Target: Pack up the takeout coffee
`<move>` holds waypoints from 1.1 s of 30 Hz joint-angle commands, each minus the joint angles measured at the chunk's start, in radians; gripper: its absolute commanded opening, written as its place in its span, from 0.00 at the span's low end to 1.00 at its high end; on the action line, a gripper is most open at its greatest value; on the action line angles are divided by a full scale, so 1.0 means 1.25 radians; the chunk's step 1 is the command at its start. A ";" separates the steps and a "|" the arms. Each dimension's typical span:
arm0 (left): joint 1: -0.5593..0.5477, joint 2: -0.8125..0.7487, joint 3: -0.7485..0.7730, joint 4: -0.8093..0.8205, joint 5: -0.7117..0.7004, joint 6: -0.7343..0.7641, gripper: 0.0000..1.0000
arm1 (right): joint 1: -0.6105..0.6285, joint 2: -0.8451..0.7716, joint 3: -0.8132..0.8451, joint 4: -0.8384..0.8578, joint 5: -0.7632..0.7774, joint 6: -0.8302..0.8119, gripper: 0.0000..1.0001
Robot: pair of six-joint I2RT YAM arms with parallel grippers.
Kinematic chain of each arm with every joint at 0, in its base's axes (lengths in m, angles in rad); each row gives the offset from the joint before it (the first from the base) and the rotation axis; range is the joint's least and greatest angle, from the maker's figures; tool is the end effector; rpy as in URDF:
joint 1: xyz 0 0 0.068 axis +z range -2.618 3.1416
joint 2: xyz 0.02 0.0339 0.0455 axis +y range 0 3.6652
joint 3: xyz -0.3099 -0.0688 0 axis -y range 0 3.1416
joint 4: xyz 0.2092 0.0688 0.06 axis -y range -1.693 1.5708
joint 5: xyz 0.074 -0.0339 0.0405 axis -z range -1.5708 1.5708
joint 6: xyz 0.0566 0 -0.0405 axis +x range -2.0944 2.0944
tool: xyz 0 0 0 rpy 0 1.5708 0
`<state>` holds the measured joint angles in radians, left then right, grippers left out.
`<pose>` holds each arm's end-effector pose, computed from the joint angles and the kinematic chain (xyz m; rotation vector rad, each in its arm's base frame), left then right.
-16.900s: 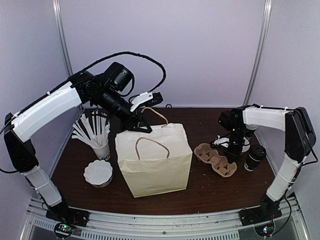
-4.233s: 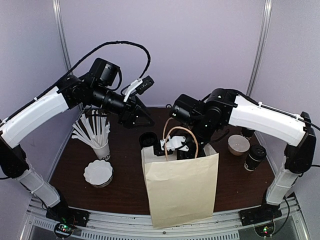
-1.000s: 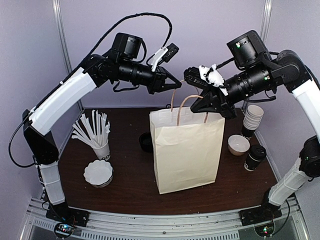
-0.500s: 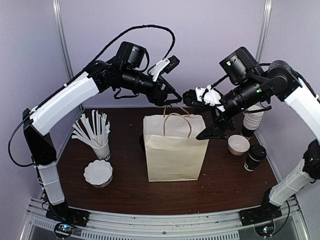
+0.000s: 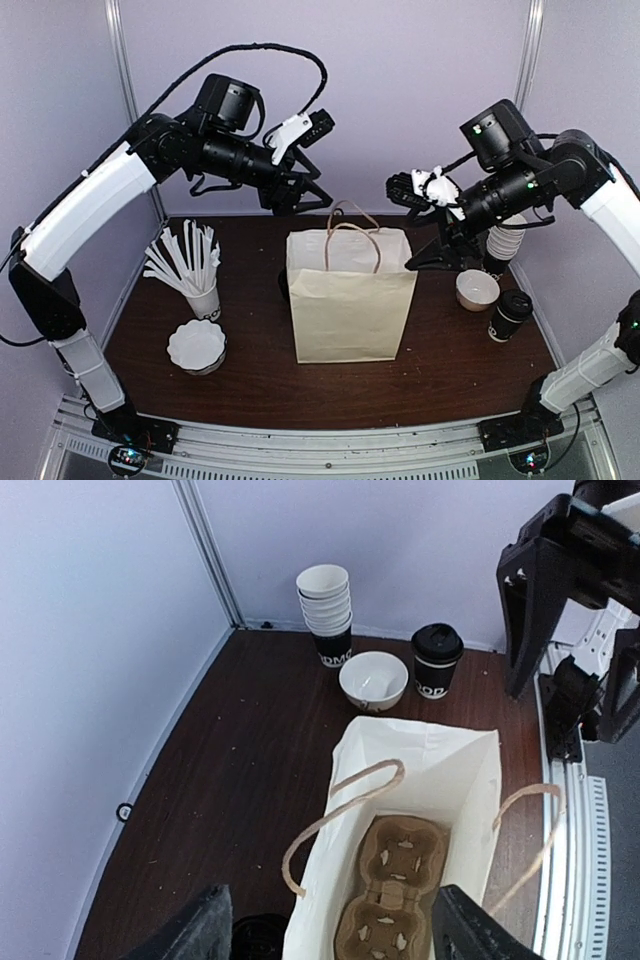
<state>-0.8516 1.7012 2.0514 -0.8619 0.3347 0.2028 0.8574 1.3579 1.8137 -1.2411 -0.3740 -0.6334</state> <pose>0.2148 -0.2736 0.4865 1.2518 1.7323 -0.7373 0.1189 0.1690 0.4728 -1.7265 1.5993 0.5498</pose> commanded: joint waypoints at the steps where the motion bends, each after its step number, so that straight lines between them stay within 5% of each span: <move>1: 0.004 0.099 0.048 -0.043 0.017 0.077 0.71 | 0.001 0.089 0.062 0.026 -0.076 0.039 0.72; 8: 0.004 0.230 0.157 0.033 0.068 0.052 0.57 | 0.022 0.199 0.153 0.026 -0.112 0.067 0.64; 9: 0.004 0.245 0.166 0.042 0.070 0.057 0.51 | 0.024 0.227 0.175 0.015 -0.119 0.067 0.55; 12: 0.006 0.277 0.217 0.028 0.100 0.058 0.22 | 0.025 0.269 0.251 -0.031 -0.141 0.075 0.00; 13: 0.006 0.278 0.227 0.025 0.112 0.050 0.04 | 0.024 0.268 0.269 -0.040 -0.143 0.076 0.00; 14: 0.006 0.271 0.231 0.033 0.116 0.035 0.00 | 0.025 0.260 0.282 -0.039 -0.141 0.076 0.00; 33: 0.006 0.198 0.288 0.148 0.057 -0.038 0.00 | 0.023 0.177 0.367 0.019 -0.032 0.017 0.00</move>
<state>-0.8505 1.9484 2.4168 -0.7155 0.4217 0.1715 0.8845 1.5742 2.2990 -1.2217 -0.4419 -0.6025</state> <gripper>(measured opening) 0.007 0.014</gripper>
